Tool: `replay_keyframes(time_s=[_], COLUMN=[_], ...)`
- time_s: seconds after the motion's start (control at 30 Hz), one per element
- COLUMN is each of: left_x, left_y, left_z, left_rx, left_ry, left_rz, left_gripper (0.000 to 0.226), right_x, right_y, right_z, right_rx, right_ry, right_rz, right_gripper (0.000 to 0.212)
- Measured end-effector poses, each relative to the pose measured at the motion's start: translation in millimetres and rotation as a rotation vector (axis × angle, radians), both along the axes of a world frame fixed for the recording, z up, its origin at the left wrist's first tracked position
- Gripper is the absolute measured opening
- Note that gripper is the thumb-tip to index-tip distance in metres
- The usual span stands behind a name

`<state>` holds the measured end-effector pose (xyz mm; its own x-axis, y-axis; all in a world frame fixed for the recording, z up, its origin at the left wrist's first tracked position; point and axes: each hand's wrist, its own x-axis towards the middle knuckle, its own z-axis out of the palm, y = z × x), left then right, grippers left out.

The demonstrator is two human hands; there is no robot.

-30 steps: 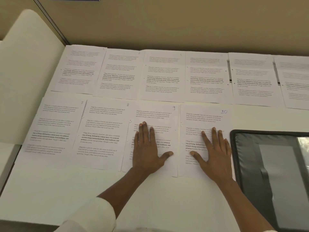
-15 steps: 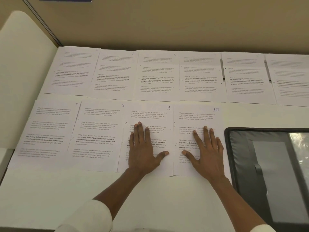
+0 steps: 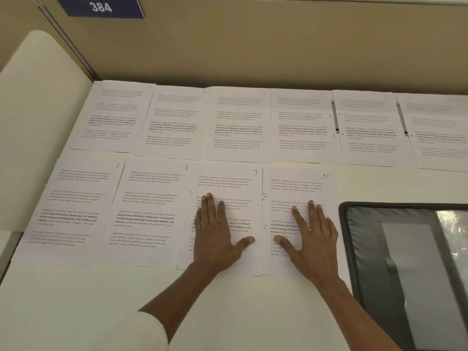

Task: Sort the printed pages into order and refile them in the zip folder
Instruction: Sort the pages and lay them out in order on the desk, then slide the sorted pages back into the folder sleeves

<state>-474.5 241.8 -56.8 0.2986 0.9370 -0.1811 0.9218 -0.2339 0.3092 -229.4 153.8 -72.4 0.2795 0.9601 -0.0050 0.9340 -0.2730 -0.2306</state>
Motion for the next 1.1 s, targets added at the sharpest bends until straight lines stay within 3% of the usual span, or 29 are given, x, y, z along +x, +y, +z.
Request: replay_keyframes(time_s=[0.23, 0.4, 0.83, 1.1], left_x=[-20, -60, -211, -293], left_y=[7, 26, 132, 213], left_z=[18, 28, 60, 71], left_rx=[0.111, 0.214, 0.338, 0.280], left_ry=[-0.126, -0.172, -0.132, -0.070], left_rz=[0.090, 0.166, 0.385, 0.493], left_gripper=[0.101, 0.086, 0.073, 0.068], right_x=[-28, -76, -223, -288], right_y=[32, 77, 188, 268], right_z=[20, 47, 67, 73], right_rx=[0.285, 0.351, 0.256, 0.107], right_ry=[0.123, 0.210, 0.314, 0.651], right_rz=[0.011, 0.124, 0.363, 0.120], right_gripper=[0.048, 0.033, 0.027, 0.018])
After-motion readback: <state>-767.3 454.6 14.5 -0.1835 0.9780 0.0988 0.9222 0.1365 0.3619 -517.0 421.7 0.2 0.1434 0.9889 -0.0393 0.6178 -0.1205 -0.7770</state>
